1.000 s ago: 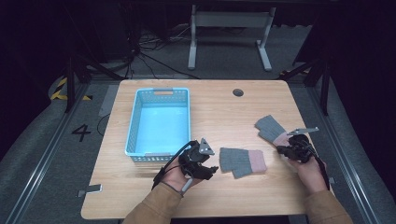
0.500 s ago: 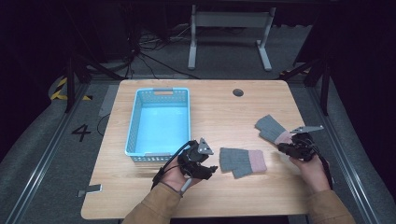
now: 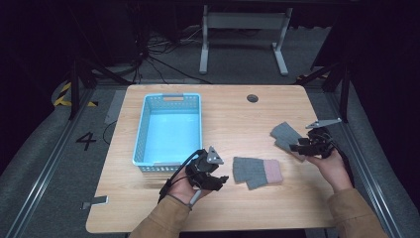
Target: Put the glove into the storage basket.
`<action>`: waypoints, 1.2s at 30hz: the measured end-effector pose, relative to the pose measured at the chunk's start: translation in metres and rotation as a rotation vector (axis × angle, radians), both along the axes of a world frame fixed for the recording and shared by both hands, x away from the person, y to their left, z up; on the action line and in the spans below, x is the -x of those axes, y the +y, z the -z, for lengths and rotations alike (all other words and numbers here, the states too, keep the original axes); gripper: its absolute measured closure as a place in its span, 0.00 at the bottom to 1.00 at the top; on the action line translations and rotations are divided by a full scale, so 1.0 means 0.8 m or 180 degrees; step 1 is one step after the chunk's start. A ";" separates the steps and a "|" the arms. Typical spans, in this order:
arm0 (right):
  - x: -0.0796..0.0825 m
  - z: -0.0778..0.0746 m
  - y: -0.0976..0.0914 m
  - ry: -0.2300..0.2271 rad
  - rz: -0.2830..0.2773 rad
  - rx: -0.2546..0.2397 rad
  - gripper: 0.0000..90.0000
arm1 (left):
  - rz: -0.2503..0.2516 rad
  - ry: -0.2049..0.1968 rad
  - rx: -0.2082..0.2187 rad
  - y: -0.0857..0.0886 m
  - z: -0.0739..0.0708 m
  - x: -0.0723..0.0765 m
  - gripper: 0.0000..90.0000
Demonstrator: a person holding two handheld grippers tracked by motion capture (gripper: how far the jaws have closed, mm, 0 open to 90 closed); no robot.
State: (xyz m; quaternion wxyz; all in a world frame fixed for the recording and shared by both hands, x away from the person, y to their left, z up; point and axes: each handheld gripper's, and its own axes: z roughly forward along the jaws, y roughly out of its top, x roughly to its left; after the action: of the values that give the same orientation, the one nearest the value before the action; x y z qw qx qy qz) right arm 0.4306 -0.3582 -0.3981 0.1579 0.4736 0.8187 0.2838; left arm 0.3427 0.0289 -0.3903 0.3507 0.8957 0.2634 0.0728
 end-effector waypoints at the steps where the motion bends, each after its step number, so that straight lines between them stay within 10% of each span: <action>1: -0.005 0.000 0.000 0.0028 -0.0003 0.0008 0.48 | -0.0002 -0.0006 0.0007 0.000 0.000 0.000 0.49; 12: -0.058 0.015 -0.004 0.0253 0.0083 0.0161 0.44 | -0.0011 -0.0014 0.0017 0.004 0.000 -0.002 0.48; 25: -0.074 0.041 -0.002 0.0380 0.0098 0.0249 0.45 | -0.0009 -0.0006 0.0014 0.003 0.001 -0.001 0.48; 36: -0.068 0.041 0.005 0.0345 0.0157 0.0288 0.80 | 0.0012 -0.0004 -0.0004 0.002 0.000 -0.001 0.48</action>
State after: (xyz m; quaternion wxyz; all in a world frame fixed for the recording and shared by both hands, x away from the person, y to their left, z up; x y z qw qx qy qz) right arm 0.4851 -0.3541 -0.4312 0.1415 0.5006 0.8261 0.2165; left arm 0.3433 0.0306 -0.3906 0.3505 0.8964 0.2615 0.0729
